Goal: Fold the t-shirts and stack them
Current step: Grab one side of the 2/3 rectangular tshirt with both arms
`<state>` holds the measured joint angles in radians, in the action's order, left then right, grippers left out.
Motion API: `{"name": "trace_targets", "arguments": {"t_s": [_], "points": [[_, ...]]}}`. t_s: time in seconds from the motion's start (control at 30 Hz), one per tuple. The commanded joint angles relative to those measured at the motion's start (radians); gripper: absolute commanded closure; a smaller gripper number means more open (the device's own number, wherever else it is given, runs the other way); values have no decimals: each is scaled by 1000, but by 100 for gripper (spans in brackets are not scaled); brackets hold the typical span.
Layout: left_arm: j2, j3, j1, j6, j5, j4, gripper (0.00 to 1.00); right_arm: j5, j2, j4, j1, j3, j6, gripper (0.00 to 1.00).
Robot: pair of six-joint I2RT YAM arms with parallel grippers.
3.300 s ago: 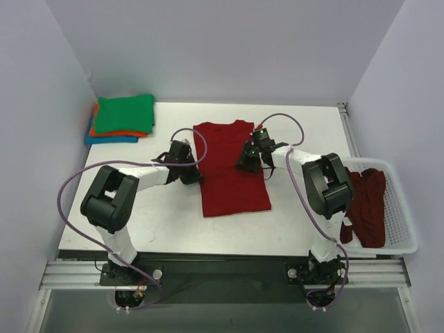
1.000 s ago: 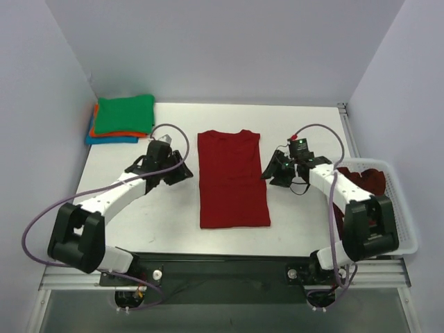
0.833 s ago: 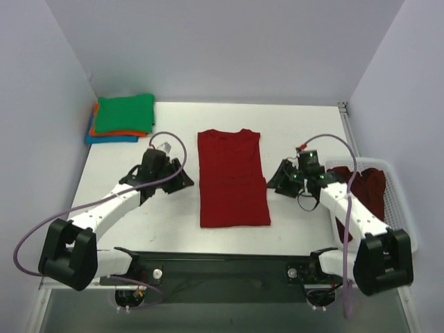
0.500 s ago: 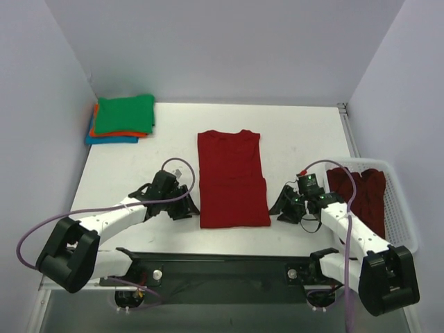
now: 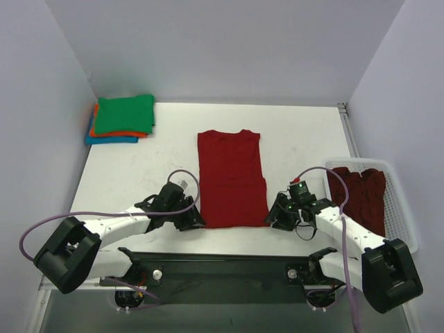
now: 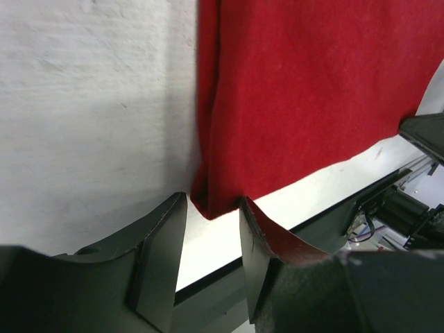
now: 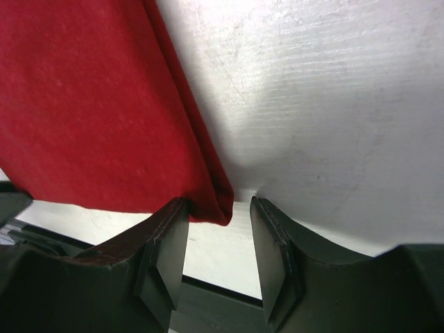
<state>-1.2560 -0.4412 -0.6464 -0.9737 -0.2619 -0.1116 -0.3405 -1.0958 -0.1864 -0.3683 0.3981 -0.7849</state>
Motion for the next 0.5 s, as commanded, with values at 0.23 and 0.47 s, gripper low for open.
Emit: {"name": "trace_targets", "arguments": {"t_s": [0.23,0.47], "points": [[36,39,-71,-75,81,46,60,41,16,60,-9,-65,-60,64],[46,59,-75,-94,102,53,60,37,30,74,-12,-84,-80,66]]}}
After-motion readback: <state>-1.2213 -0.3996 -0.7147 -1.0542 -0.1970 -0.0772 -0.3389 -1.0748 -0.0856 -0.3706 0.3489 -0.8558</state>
